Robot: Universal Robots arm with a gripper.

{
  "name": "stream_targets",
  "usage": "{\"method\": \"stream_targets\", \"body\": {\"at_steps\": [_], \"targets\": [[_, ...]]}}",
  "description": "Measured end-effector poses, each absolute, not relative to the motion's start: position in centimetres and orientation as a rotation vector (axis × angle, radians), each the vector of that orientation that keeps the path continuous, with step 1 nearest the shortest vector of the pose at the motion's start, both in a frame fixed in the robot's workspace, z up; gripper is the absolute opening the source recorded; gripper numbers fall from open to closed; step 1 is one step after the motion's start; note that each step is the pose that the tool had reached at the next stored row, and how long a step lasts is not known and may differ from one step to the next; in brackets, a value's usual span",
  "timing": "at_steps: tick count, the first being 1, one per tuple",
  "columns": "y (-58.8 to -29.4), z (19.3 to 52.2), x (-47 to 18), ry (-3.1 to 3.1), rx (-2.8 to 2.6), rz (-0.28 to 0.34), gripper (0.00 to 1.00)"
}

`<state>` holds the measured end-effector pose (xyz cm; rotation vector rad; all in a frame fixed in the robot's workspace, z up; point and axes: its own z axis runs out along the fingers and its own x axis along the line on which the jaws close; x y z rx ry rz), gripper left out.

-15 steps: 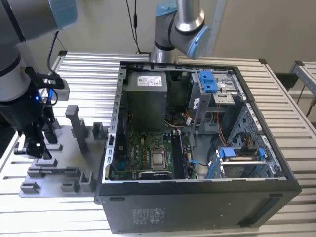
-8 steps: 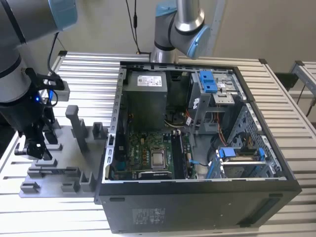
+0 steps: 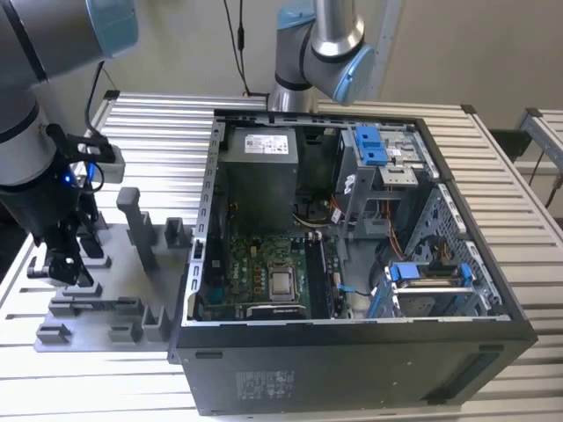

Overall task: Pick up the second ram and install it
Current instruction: 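Pick up the second ram and move it above second insertion slot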

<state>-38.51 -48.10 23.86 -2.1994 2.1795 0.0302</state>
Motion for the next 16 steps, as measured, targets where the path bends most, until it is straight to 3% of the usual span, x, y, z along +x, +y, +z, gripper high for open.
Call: {"method": "stream_targets", "body": {"at_steps": [16], "targets": [[-48.4,22.7,-38.6,2.177,-2.199,0.021,0.48]]}}
